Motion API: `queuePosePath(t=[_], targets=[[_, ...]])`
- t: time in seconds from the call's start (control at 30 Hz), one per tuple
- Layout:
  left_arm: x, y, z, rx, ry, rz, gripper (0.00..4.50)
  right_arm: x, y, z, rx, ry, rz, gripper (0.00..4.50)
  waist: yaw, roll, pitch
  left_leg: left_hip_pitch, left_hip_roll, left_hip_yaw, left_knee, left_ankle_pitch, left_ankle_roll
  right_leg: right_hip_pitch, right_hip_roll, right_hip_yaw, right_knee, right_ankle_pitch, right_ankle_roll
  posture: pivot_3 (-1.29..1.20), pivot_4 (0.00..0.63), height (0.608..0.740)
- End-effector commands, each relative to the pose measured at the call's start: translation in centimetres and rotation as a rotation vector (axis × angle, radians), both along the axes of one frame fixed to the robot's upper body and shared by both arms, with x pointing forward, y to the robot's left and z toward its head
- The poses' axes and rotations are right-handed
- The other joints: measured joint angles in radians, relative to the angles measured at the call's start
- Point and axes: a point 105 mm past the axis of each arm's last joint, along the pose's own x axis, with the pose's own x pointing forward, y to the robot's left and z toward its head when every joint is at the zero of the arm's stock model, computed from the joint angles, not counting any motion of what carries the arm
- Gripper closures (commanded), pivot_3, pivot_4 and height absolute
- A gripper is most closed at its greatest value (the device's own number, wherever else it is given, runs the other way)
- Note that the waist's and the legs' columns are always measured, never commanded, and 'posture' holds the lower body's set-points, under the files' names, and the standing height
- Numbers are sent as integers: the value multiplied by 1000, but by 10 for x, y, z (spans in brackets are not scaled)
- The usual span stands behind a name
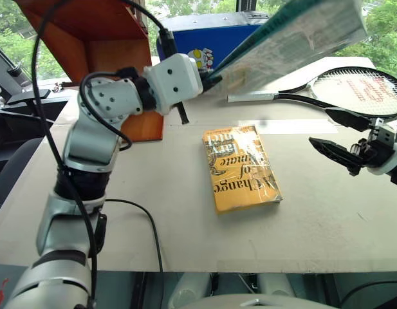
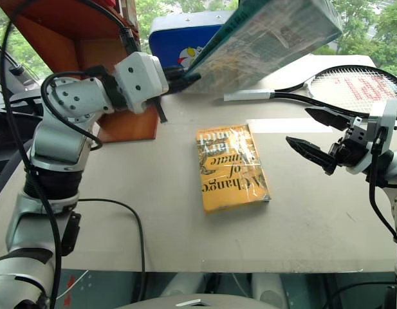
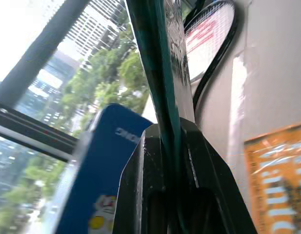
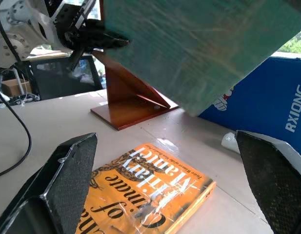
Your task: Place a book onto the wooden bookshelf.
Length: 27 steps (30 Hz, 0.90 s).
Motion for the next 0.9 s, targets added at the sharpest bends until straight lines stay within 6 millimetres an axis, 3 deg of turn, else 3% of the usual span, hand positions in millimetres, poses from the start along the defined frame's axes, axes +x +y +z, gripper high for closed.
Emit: queuePosePath(t=[0.03,0.2,0.4,0.6,0.9], targets=[[2,31,50,145,-412,196,4483,8,2,19,45,-47,13,0,-1,-2,2,0,0,0,-1,0,0,0,0,0,0,0,0,0,150,740],[8,78,52,331,-475,377,4483,14,5,34,114,-60,59,0,0,-2,2,-1,0,2,-1,0,0,-3,0,0,1,0,0,0,150,740],[9,140,40,444,-447,593,4483,17,19,45,159,-72,122,0,0,-3,2,-4,0,2,-1,0,0,-6,0,-1,2,0,0,0,150,740],[8,186,35,479,-421,727,4483,21,20,56,222,-88,119,0,1,-3,2,-6,0,1,0,0,0,-7,0,-3,2,0,0,0,150,740],[8,215,17,513,-333,788,4483,21,22,49,207,-75,104,0,-1,-3,2,-7,0,2,0,0,1,-9,-1,-4,4,0,0,0,150,740]])
